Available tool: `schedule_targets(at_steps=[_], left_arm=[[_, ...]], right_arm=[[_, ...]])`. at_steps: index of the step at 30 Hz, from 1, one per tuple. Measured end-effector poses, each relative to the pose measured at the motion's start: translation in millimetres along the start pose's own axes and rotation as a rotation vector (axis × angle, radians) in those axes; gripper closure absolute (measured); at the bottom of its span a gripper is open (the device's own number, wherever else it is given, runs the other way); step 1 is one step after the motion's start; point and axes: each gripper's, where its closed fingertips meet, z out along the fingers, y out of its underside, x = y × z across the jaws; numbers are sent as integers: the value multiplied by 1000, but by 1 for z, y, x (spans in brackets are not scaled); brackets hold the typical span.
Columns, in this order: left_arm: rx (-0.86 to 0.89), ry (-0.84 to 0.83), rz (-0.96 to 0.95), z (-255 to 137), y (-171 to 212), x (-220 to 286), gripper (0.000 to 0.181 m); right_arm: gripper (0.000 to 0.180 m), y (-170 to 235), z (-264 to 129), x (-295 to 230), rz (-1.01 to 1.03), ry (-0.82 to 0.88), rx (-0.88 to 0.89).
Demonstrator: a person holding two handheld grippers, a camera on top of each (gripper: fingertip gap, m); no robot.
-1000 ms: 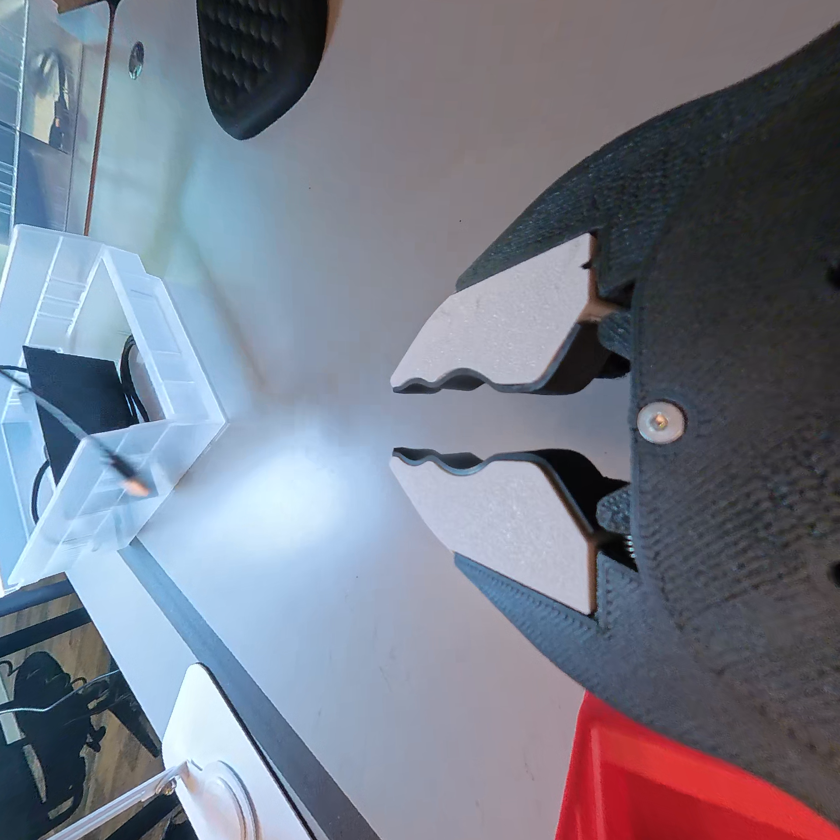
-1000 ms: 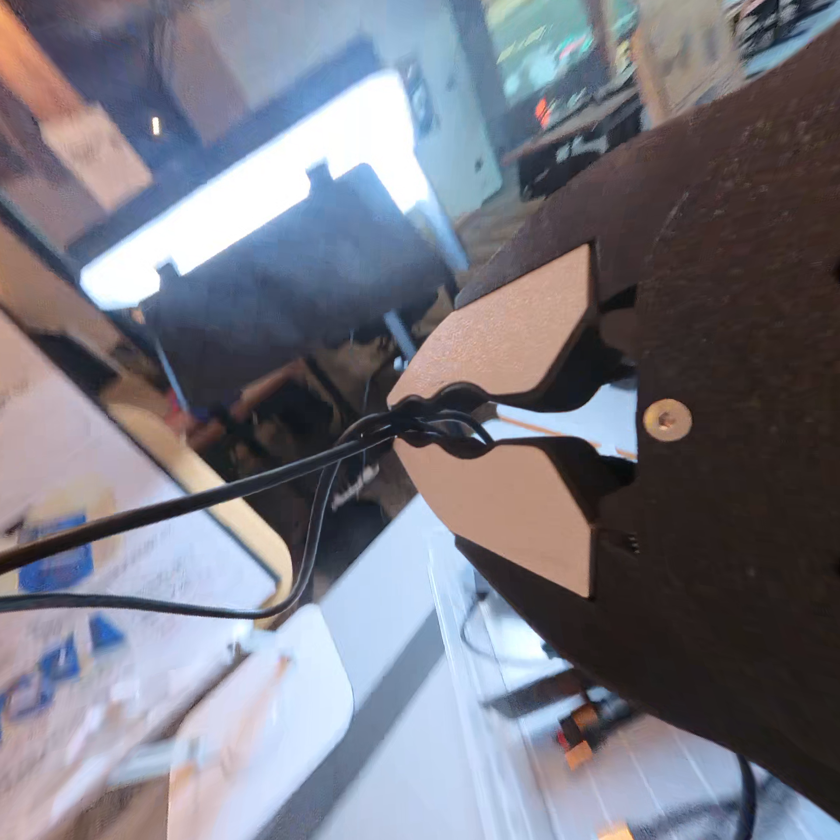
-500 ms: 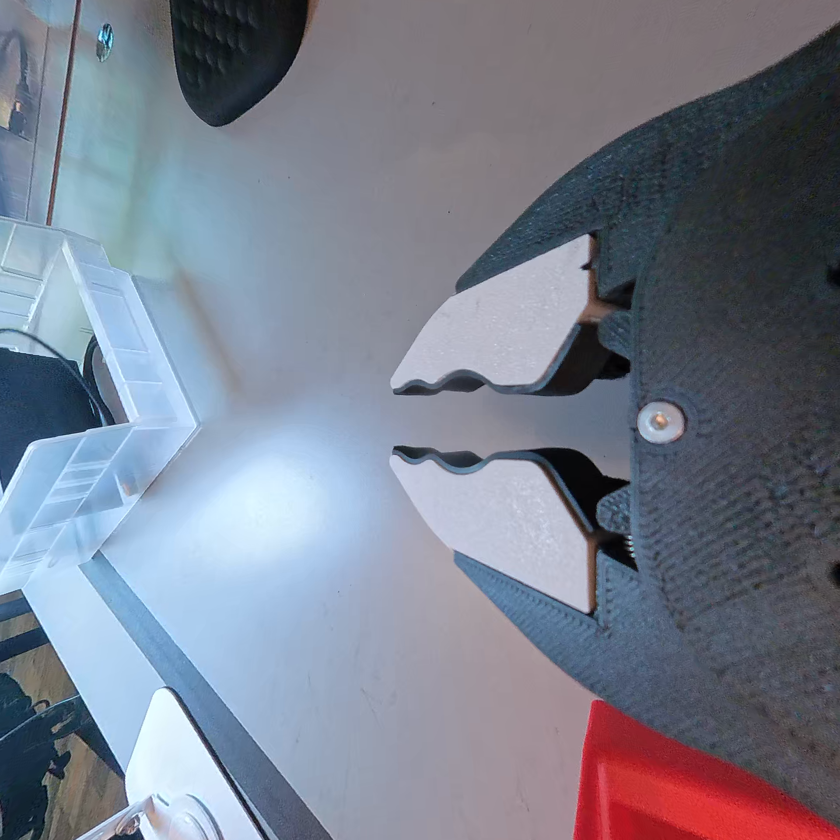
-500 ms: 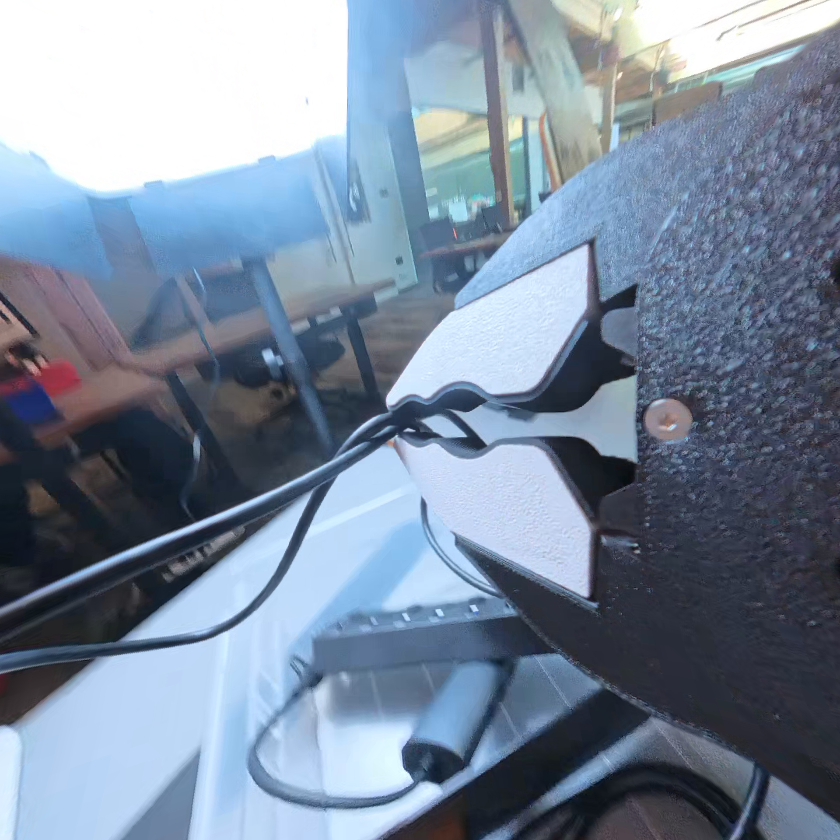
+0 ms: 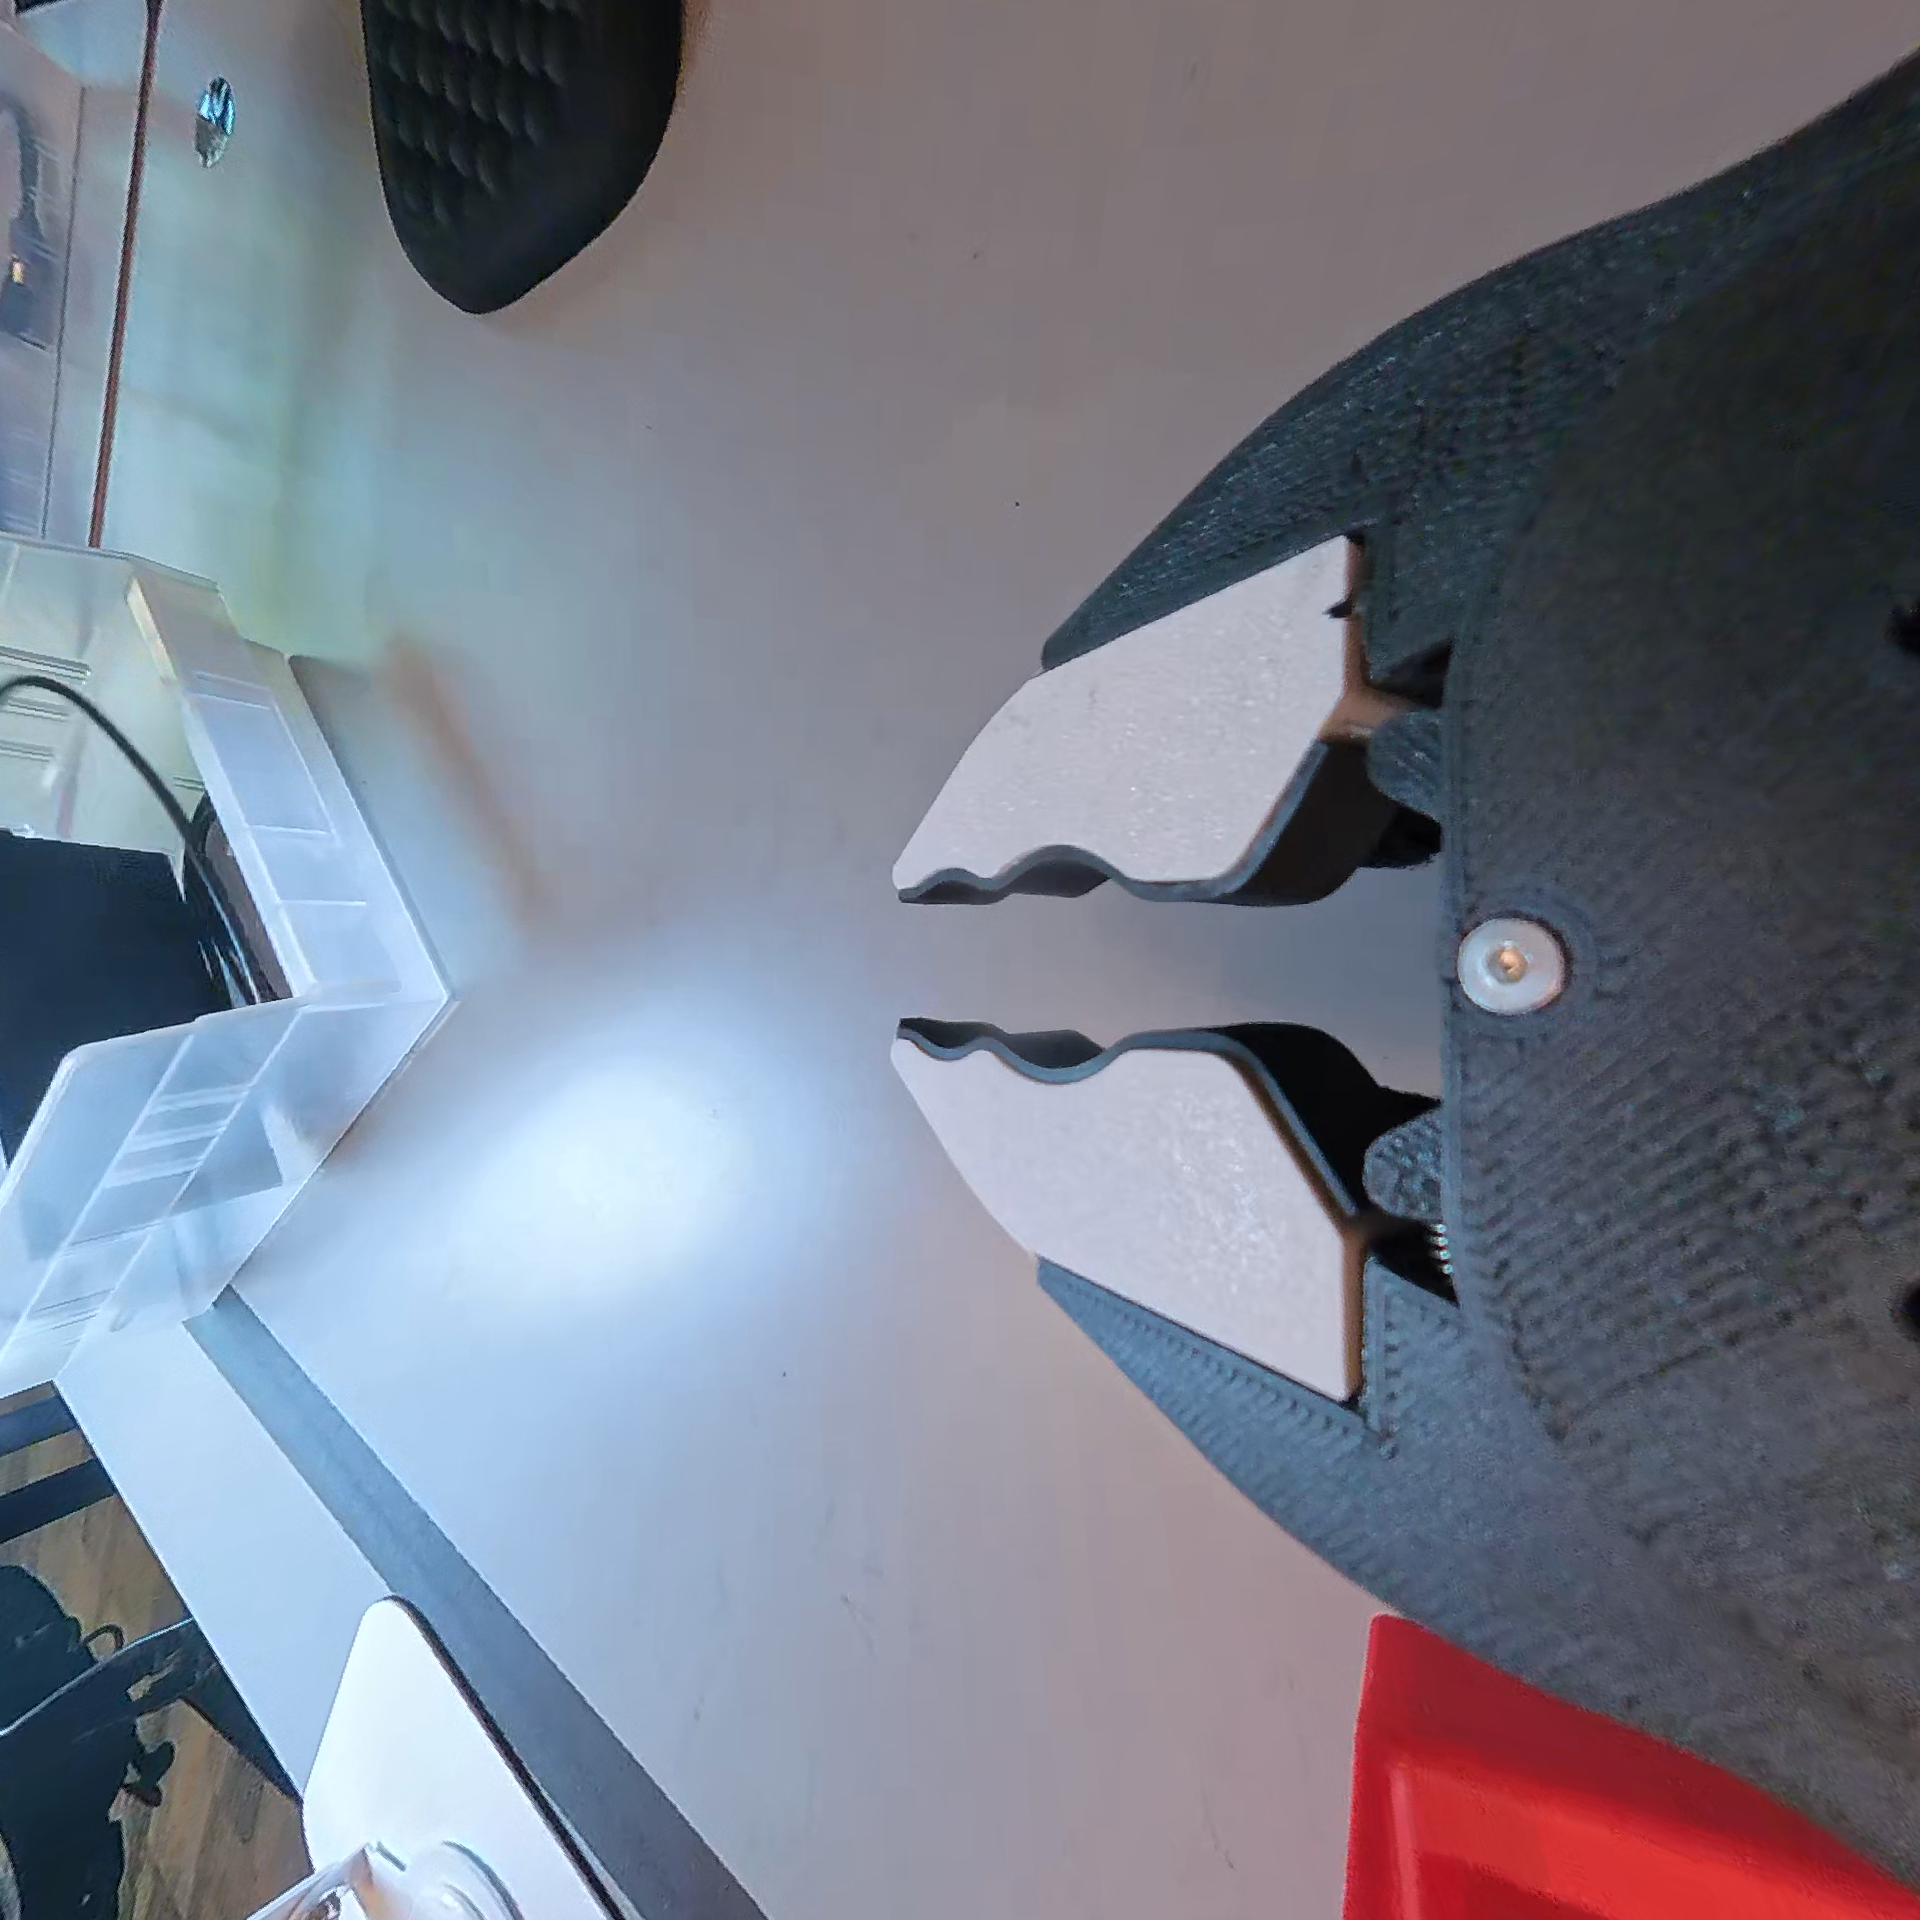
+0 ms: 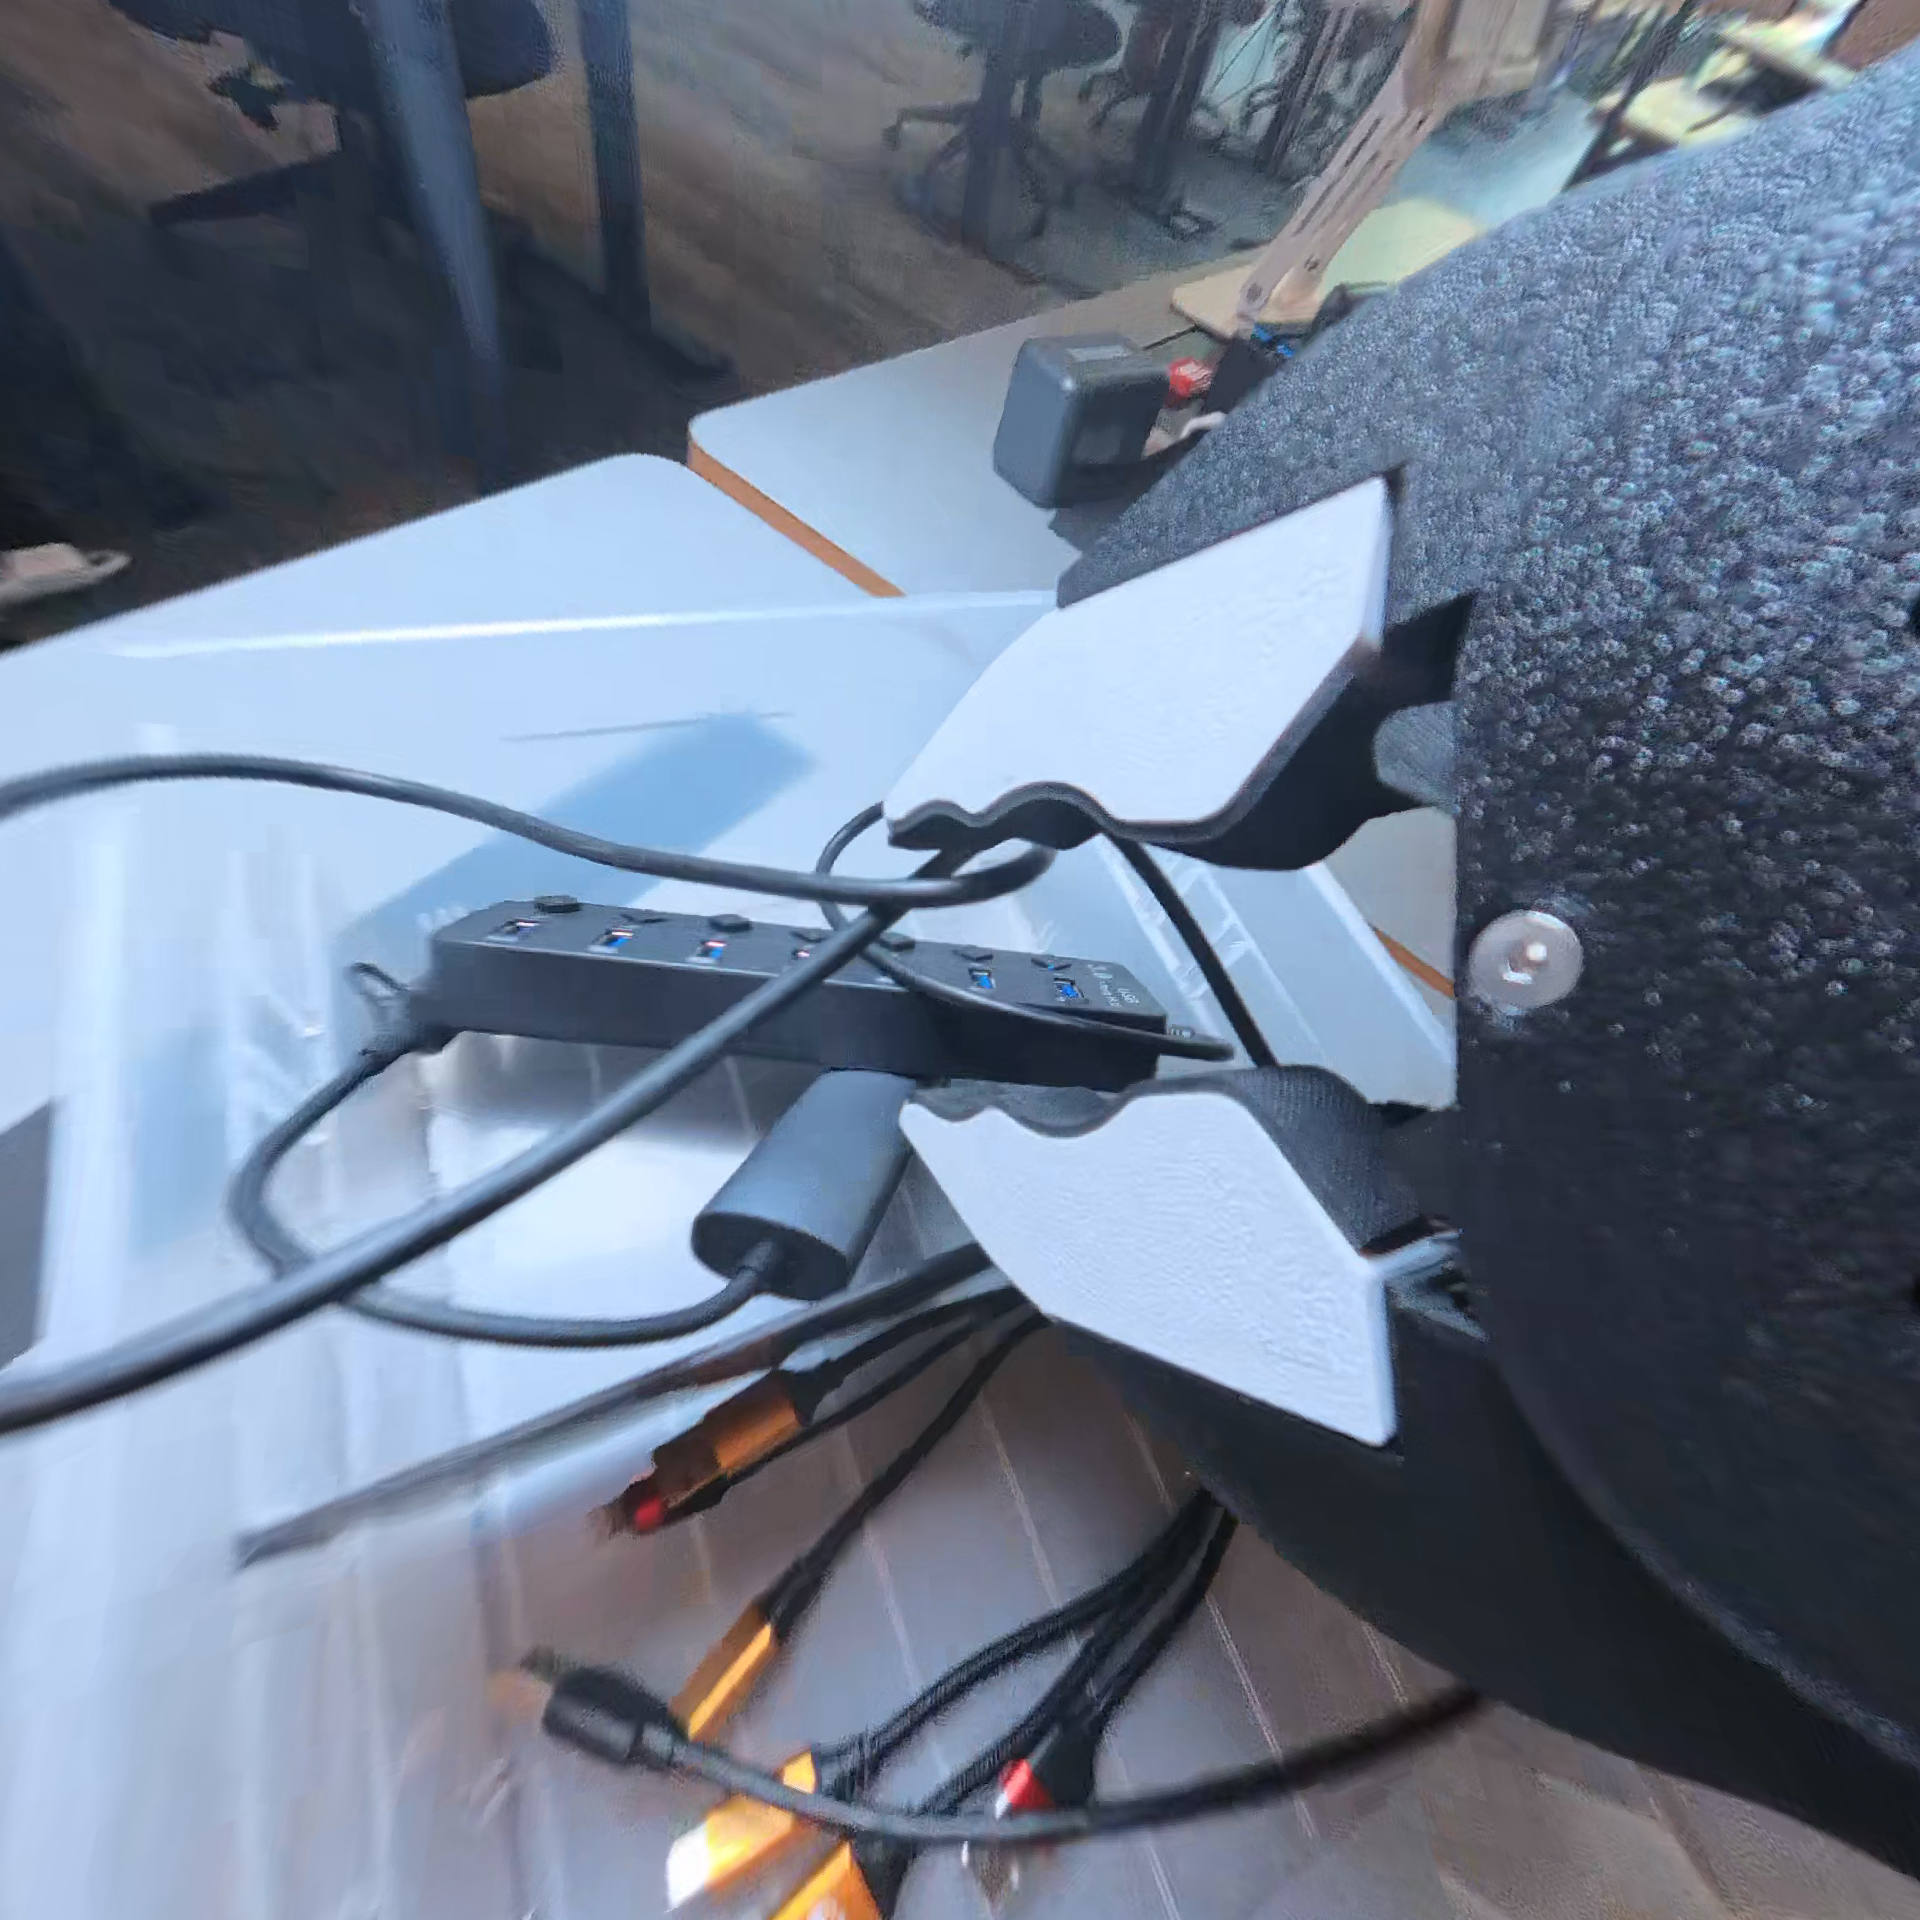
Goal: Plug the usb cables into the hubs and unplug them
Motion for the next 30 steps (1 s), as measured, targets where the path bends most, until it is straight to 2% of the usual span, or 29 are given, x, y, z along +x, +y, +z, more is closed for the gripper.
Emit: schedule_targets(at_steps=[1, 4, 8, 14, 16, 17, 18, 20, 23, 26, 30], left_arm=[[2, 0, 0, 0, -1, 0, 160], [4, 0, -2, -1, -1, -1, 160], [1, 2, 2, 0, -1, 1, 160], [-10, 11, 11, 3, 1, 4, 160], [-12, 8, 15, 3, 1, 5, 160], [-10, 5, 15, 2, 1, 4, 160], [-8, 2, 14, 2, 0, 4, 160], [-2, -4, 11, 0, -1, 2, 160], [4, -5, 3, -1, -1, 0, 160], [-6, -1, 2, 0, 1, 0, 160], [-11, -1, 8, 2, 2, 2, 160]], right_arm=[[136, -7, -12, 0, -1, -8, 52], [137, -19, -49, -12, -53, -43, 162], [143, 5, -71, -59, -264, -152, 87], [145, 58, -43, -131, -442, -307, -168], [153, 66, -29, -142, -463, -323, -231], [168, 68, -24, -141, -478, -305, -255], [173, 67, -22, -138, -489, -289, -262], [174, 55, -30, -135, -460, -307, -199], [175, 19, -58, -100, -362, -196, 6], [175, -13, -91, -35, -229, 47, 214], [175, -14, -100, 44, -112, 393, 254]])
